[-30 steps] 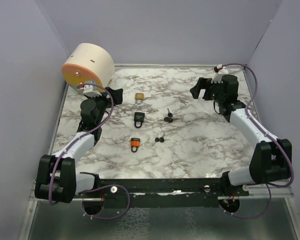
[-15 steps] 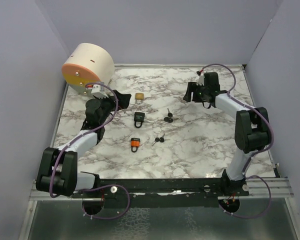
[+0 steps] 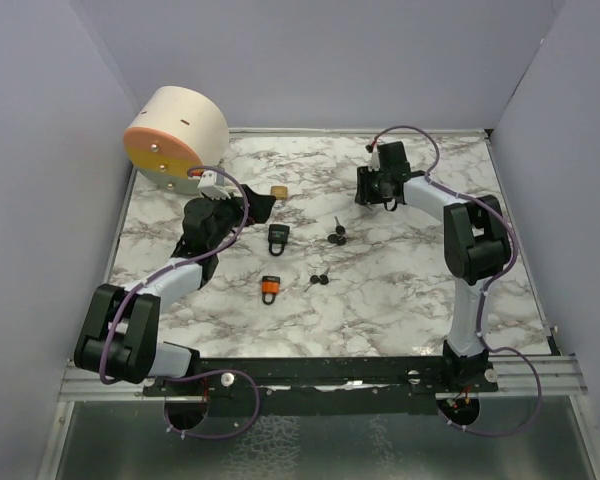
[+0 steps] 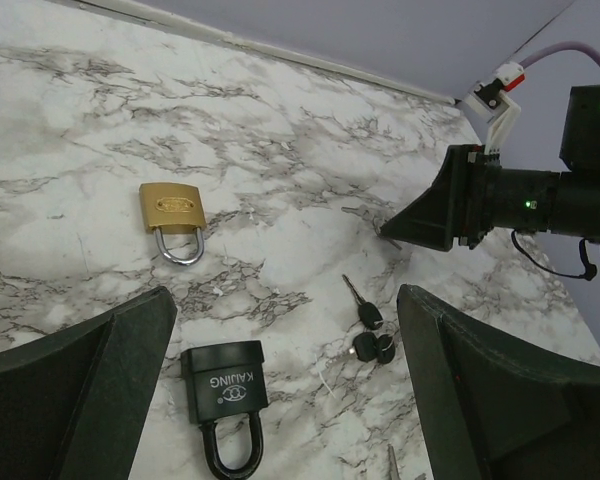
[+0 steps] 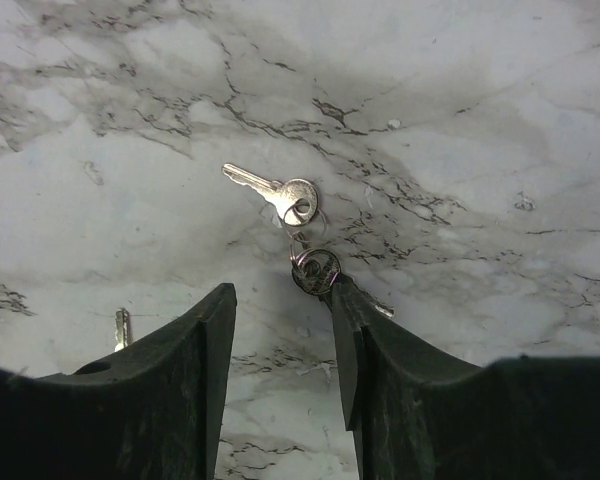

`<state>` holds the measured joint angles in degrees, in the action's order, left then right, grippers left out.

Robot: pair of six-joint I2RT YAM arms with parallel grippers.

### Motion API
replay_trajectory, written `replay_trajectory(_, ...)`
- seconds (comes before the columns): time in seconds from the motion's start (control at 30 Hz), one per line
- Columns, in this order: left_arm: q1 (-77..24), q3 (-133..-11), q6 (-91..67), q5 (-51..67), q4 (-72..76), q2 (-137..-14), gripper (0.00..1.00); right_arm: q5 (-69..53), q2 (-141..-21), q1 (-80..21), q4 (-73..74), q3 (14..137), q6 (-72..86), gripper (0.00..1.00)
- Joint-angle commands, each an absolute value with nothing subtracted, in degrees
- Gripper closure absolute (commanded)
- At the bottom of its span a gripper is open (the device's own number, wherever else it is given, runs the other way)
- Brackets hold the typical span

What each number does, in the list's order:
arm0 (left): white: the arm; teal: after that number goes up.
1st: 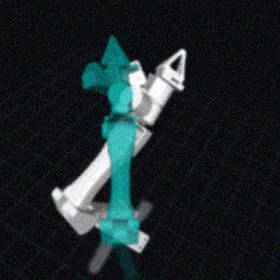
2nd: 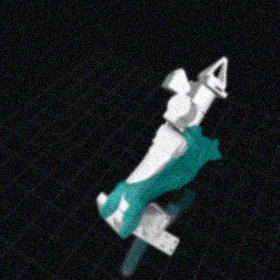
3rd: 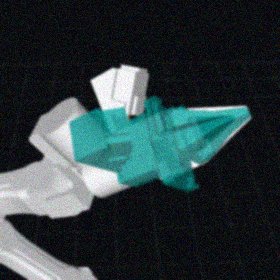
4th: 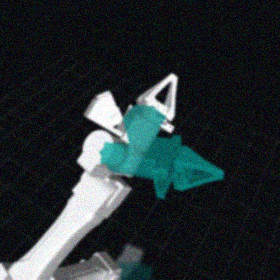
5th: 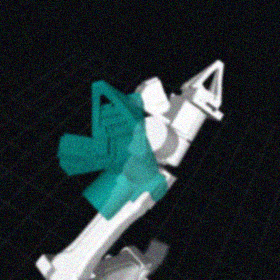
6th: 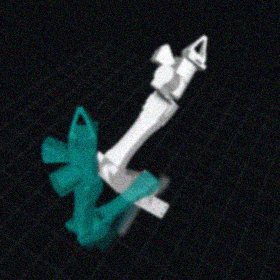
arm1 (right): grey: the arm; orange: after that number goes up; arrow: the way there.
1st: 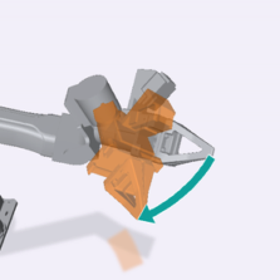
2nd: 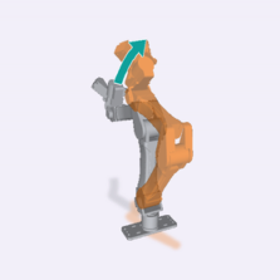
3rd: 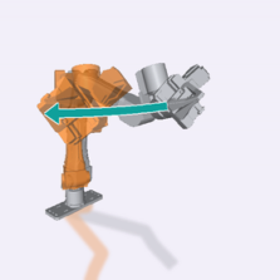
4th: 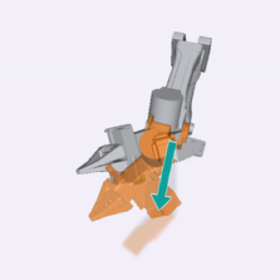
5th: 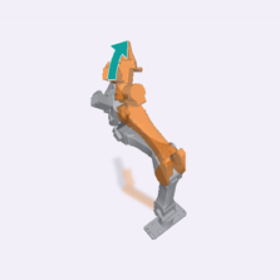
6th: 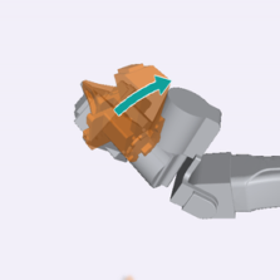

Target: Unlock with the key

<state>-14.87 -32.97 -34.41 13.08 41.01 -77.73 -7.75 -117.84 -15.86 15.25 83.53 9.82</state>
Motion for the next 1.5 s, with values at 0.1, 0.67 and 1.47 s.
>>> replay_trajectory(0.1,-15.44,-34.28,-34.60,14.33,41.18,-78.95,0.04,-2.14,-119.63,-16.58,15.50,84.79,8.32,0.60)
replay_trajectory(0.67,-15.60,-34.17,-34.28,13.71,41.18,-79.76,0.04,-2.55,-124.77,-16.61,16.95,91.04,7.46,0.78)
replay_trajectory(1.47,-19.97,-44.50,-34.37,20.59,35.05,-81.91,0.08,-10.58,-105.11,-16.56,20.55,85.95,9.52,0.99)
